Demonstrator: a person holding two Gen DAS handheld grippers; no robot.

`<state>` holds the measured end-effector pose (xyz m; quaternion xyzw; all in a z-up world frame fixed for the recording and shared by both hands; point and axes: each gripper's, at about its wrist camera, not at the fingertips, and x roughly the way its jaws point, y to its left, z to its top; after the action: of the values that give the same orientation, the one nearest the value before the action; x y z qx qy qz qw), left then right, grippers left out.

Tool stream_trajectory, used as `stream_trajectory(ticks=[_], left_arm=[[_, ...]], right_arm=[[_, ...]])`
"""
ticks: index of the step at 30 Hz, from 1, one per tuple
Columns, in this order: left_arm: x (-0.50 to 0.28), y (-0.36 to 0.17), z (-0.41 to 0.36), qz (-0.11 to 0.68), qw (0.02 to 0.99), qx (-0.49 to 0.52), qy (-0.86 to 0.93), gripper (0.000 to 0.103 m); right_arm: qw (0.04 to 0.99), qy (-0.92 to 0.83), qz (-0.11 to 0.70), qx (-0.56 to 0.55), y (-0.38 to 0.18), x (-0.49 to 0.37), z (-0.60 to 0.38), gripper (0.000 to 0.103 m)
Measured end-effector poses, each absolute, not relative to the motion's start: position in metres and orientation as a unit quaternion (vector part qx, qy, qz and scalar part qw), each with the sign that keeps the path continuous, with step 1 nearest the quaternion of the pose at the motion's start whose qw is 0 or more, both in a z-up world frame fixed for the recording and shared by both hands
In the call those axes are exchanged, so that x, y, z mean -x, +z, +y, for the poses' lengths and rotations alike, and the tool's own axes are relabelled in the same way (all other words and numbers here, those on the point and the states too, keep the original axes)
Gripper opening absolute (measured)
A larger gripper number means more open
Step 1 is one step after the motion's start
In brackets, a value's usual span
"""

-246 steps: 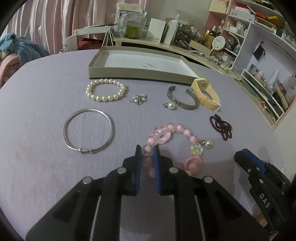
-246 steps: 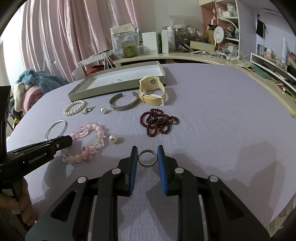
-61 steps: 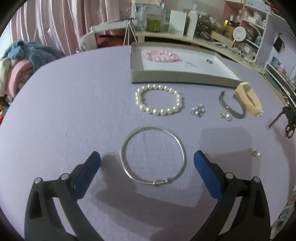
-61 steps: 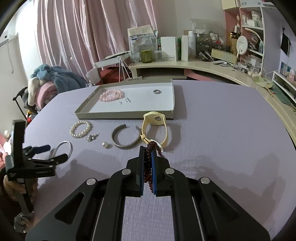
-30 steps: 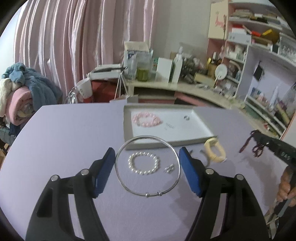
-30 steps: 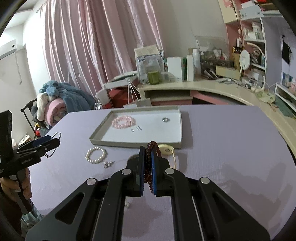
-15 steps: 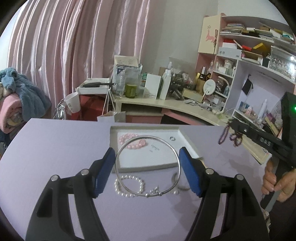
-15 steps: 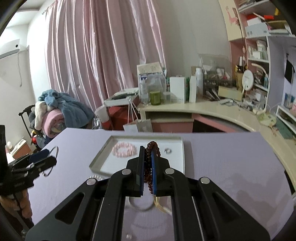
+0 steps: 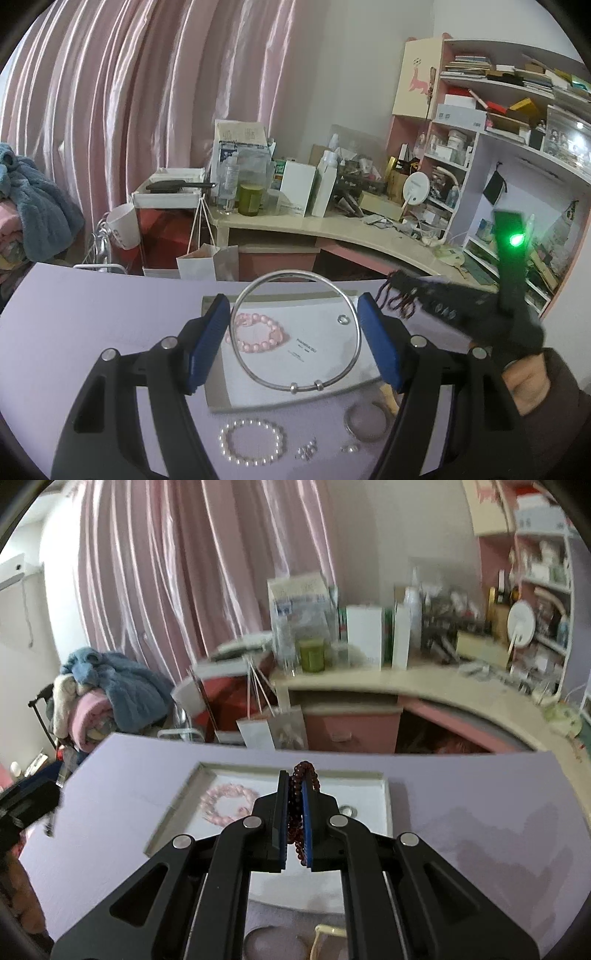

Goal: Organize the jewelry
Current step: 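Carry the bangle and red beads into the tray and open both tools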

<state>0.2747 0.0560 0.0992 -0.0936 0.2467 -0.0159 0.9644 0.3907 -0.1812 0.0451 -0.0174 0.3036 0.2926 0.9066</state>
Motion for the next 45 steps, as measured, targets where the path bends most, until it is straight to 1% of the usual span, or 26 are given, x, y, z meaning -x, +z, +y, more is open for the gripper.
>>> stream_trajectory(ticks=[3,10,12,14,15,26,35,40,42,43,44,45], left_arm=[[-0.291,0.090,0.062,0.258,0.961,0.099,-0.015,0.071],[-0.319,0.069,0.074,0.284,0.952,0.116,-0.011,0.071],[-0.323,0.064,0.076,0.288,0.950,0.118,-0.010,0.071],[-0.326,0.060,0.076,0.292,0.949,0.119,-0.010,0.071],[-0.327,0.058,0.077,0.293,0.948,0.120,-0.010,0.071],[-0.338,0.044,0.078,0.309,0.943,0.120,-0.003,0.071],[-0.366,0.007,0.076,0.351,0.929,0.118,0.011,0.071],[-0.379,-0.003,0.077,0.352,0.929,0.118,0.015,0.071],[-0.385,-0.007,0.076,0.358,0.926,0.118,0.007,0.073],[-0.386,-0.008,0.076,0.360,0.925,0.123,0.005,0.077],[-0.384,-0.009,0.077,0.360,0.923,0.132,0.002,0.084],[-0.382,-0.008,0.078,0.358,0.923,0.138,0.001,0.086]], right_arm=[[0.902,0.283,0.327,0.019,0.025,-0.407,-0.179,0.007],[0.891,0.278,0.358,0.006,0.007,-0.427,-0.181,0.008],[0.888,0.278,0.365,-0.005,0.005,-0.429,-0.185,0.015],[0.889,0.278,0.362,-0.014,0.006,-0.429,-0.188,0.042],[0.891,0.278,0.357,-0.016,0.007,-0.427,-0.190,0.045],[0.891,0.275,0.362,-0.021,0.001,-0.429,-0.198,0.045],[0.887,0.277,0.368,-0.016,-0.007,-0.427,-0.206,0.045],[0.887,0.278,0.368,-0.018,-0.009,-0.427,-0.211,0.045],[0.887,0.278,0.368,-0.020,-0.009,-0.427,-0.214,0.045],[0.887,0.278,0.369,-0.021,-0.010,-0.426,-0.216,0.045],[0.887,0.278,0.369,-0.022,-0.010,-0.424,-0.217,0.045],[0.887,0.278,0.368,-0.022,-0.010,-0.423,-0.218,0.045]])
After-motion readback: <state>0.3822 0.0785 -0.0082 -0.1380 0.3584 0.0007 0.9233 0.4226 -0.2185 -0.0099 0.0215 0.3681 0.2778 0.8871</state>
